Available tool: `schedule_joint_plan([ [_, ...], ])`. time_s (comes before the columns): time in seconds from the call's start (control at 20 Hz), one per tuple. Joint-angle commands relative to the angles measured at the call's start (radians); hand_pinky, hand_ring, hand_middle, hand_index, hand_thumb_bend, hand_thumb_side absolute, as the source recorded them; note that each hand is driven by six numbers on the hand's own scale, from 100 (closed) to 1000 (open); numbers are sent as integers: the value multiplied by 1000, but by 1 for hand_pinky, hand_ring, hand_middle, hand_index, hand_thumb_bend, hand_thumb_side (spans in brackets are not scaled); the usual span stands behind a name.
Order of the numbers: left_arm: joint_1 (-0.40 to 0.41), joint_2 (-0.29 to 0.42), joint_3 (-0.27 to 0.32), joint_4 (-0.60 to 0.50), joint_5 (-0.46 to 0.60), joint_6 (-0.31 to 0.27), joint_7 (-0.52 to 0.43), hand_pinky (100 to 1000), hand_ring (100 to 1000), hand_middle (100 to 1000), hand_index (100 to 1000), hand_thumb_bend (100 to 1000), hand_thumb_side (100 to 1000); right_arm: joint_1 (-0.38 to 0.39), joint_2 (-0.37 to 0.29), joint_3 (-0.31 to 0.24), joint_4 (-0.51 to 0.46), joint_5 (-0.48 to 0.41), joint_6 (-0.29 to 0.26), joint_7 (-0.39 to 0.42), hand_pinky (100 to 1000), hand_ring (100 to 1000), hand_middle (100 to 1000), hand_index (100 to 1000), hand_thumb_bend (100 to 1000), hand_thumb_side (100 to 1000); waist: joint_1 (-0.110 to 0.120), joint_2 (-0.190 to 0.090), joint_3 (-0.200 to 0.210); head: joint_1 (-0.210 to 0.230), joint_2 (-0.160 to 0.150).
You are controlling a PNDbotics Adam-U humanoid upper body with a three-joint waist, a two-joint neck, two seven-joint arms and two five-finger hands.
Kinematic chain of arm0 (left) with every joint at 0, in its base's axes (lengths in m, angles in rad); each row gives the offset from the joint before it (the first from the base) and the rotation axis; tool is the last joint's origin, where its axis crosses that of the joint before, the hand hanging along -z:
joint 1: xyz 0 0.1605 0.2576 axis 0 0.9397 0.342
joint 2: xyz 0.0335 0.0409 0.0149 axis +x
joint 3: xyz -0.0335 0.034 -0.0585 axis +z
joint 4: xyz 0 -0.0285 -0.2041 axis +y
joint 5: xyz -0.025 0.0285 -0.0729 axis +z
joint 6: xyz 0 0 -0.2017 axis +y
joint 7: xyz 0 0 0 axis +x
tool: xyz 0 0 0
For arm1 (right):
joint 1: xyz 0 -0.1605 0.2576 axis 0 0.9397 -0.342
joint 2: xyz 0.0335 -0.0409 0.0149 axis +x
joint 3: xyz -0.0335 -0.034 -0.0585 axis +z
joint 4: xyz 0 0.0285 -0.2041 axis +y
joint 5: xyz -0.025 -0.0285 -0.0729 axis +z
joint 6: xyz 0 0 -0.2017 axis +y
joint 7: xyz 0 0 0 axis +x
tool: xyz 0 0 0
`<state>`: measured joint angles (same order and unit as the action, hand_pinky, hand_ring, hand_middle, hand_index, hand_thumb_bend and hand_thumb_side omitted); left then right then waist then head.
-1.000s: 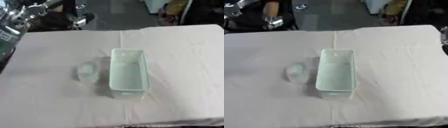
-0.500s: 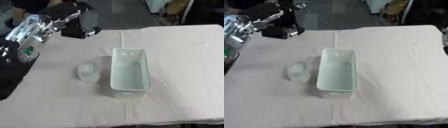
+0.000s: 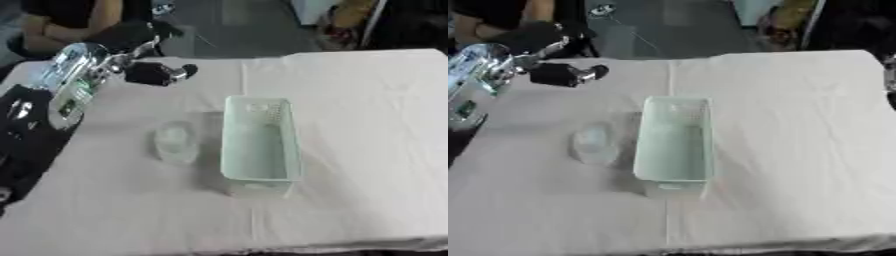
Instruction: Pick up objects on the table and place them in the box.
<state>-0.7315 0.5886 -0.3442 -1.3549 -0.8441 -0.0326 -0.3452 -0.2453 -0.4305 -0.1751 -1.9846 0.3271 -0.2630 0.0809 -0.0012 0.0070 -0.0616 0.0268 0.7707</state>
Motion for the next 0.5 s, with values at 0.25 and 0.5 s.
schedule_joint_plan([
  [0.25, -25, -10, -29, 8, 14, -42, -53, 822, 899, 896, 973, 976, 1000, -19, -11, -3, -15, -7, -1, 3, 706, 884, 984, 1000, 100, 613, -1, -8, -3, 2, -1],
  [0.5, -19, -30, -64, 35, 1, -68, -95, 825, 897, 894, 972, 976, 1000, -22, -10, -2, -15, -9, -2, 4, 706, 884, 984, 1000, 100, 613, 0, -8, -4, -1, -1],
])
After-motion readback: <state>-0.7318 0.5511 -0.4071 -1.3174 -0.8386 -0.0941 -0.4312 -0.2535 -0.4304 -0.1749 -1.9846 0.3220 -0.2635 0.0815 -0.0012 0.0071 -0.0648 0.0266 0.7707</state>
